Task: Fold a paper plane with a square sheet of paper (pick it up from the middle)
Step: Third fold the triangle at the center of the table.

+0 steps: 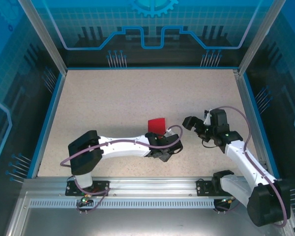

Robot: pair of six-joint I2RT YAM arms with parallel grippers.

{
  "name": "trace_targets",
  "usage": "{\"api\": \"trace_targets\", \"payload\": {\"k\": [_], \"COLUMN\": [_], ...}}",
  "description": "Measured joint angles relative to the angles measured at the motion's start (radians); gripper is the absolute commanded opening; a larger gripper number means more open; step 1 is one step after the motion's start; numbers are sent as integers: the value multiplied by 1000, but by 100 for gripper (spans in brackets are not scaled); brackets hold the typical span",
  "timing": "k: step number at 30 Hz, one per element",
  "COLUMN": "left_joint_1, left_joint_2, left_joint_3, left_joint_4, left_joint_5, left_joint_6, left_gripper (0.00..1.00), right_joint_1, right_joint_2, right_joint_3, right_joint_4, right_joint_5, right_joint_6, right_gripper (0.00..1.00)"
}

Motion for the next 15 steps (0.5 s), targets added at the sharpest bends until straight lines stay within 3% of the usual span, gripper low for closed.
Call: {"api": "trace_targets", "payload": {"k": [15], "left_joint_1": [1], "left_joint_2": [103], "left_joint_3": [103], "left_joint_4": [-51], "left_joint_5": [9], "left_joint_6": [45], "left_gripper": [75], "right_joint_1": [0], "right_joint_2": [80], "right_joint_3": [-37], "right_joint_4": [-6], "right_joint_5": [0], "right_joint_6": [-26], "right_gripper": [99]}}
